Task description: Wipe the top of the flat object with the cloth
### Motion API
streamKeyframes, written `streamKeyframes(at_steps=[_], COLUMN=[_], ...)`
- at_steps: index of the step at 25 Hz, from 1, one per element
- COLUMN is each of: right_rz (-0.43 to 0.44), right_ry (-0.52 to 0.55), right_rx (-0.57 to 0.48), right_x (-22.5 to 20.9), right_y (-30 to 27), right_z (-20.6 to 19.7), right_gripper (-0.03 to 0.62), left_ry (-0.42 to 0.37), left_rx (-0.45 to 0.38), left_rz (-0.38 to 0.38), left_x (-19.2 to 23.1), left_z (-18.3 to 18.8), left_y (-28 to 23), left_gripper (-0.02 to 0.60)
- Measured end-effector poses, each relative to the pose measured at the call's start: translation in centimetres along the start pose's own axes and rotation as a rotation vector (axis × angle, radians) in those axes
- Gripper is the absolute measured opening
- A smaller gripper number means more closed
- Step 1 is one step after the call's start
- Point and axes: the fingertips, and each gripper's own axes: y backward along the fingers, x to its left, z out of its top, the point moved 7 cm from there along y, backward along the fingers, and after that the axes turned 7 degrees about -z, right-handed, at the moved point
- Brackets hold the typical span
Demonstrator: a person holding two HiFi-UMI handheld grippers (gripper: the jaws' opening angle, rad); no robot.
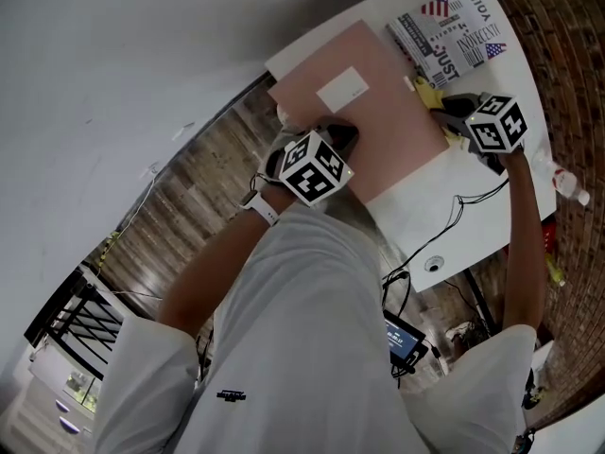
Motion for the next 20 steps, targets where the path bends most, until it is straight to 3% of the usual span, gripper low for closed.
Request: streamKeyframes(at_steps=[5,12,20], right_rz=[-0.010,-0.037,-0.027], right_ry=[-0.009,0.003,0.029], right_rx=[-0.048,-0.064,-0.100], right_x=[0.2,-0.3,-1.2], right_y=[-0.3,-1.8,-3.4], right_z=[2.7,7.6,12.2], right_gripper=[0.061,0.061,0.061], left_ry=[-0.006,0.030,0.020], left_rx=[-0.003,0.017,0.048], left_rz=[-0.002,-0.079,-0.111], left_x=[-0.1,0.3,0.0], left_z=[0.0,0.2,0.2], left_y=[0.0,0.1,-0.2], left_gripper=[0.017,0.017,0.017])
